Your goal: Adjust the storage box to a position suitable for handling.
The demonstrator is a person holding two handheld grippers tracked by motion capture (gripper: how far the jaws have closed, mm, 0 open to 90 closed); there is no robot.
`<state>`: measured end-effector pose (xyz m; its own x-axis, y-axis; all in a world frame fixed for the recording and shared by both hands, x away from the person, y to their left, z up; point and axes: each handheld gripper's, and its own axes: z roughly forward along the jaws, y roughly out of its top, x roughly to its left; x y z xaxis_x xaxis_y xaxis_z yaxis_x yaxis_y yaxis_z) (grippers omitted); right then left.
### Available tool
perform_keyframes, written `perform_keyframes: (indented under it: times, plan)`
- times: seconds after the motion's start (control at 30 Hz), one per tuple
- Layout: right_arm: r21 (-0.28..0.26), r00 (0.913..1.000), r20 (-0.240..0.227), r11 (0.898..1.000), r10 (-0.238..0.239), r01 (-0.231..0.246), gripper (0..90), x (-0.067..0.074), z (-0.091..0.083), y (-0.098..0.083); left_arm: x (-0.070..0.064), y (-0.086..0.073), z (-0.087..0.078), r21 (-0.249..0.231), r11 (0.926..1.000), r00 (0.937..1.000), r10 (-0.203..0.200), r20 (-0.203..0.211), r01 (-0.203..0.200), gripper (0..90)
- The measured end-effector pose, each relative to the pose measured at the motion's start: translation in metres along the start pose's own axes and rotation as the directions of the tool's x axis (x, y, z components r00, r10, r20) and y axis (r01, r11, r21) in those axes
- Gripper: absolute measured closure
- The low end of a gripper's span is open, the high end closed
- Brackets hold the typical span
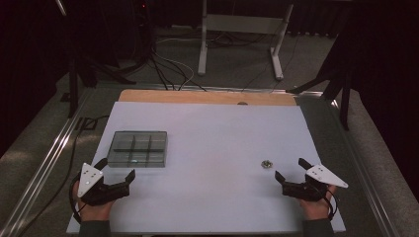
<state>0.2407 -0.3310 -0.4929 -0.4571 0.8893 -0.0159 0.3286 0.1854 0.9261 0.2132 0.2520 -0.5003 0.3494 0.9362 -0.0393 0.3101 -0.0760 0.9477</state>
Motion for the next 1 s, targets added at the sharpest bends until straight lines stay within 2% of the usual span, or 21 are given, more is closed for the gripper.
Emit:
perform_keyframes:
  times: [0.17, 0.27, 0.37, 0.5, 0.57, 0.6, 0.73, 0.83, 0.9, 0.97, 1.0]
  plan:
    - [0.004, 0.9999, 0.005, 1.000, -0.013, 0.013, 0.6, 0.003, 0.002, 0.000, 0.001, 0.001, -0.002, 0.000, 1.0000, 1.0000, -0.006, -0.001, 0.006, 1.2]
    - [0.001, 0.9998, 0.004, 1.000, -0.020, 0.020, 0.6, 0.006, 0.002, 0.002, 0.000, 0.004, -0.004, -0.001, 1.0000, 0.9999, 0.010, -0.007, -0.010, 1.2]
    - [0.002, 0.9995, 0.007, 1.000, -0.029, 0.029, 0.6, 0.008, 0.004, 0.002, 0.001, 0.013, -0.005, -0.004, 0.9996, 0.9994, 0.028, -0.019, -0.028, 3.2]
    - [-0.001, 0.9998, 0.006, 1.000, -0.019, 0.019, 0.6, 0.007, 0.004, 0.002, 0.004, 0.031, -0.008, 0.016, 0.9982, 0.9983, 0.058, -0.007, -0.058, 5.8]
    - [-0.002, 0.9998, 0.011, 1.000, -0.017, 0.017, 0.6, 0.007, 0.004, 0.002, 0.005, 0.034, -0.008, 0.016, 0.9983, 0.9983, 0.057, -0.010, -0.057, 7.5]
    - [-0.002, 0.9998, 0.010, 1.000, -0.017, 0.017, 0.6, 0.006, 0.004, 0.002, 0.007, 0.039, -0.008, 0.014, 0.9985, 0.9983, 0.054, -0.024, -0.053, 7.9]
    - [-0.004, 0.9998, 0.015, 1.000, -0.009, 0.009, 0.6, 0.005, 0.003, 0.002, 0.020, 0.050, -0.004, 0.012, 0.9999, 0.9995, 0.008, -0.032, -0.008, 8.9]
    - [-0.006, 0.9999, 0.015, 1.000, -0.006, 0.006, 0.6, 0.004, 0.004, 0.002, 0.033, 0.054, 0.004, 0.034, 0.9993, 0.9987, -0.017, -0.049, 0.018, 15.8]
    - [-0.006, 0.9998, 0.017, 1.000, -0.006, 0.006, 0.6, 0.004, 0.004, 0.002, 0.040, 0.056, 0.009, 0.045, 0.9980, 0.9959, -0.041, -0.081, 0.045, 20.7]
    - [-0.006, 0.9998, 0.018, 1.000, -0.006, 0.006, 0.6, 0.004, 0.004, 0.002, 0.043, 0.057, 0.011, 0.042, 0.9980, 0.9958, -0.043, -0.081, 0.047, 34.5]
    - [-0.006, 0.9998, 0.018, 1.000, -0.004, 0.005, 0.6, 0.004, 0.004, 0.002, 0.049, 0.058, 0.013, 0.038, 0.9976, 0.9966, -0.056, -0.061, 0.059, 34.5]
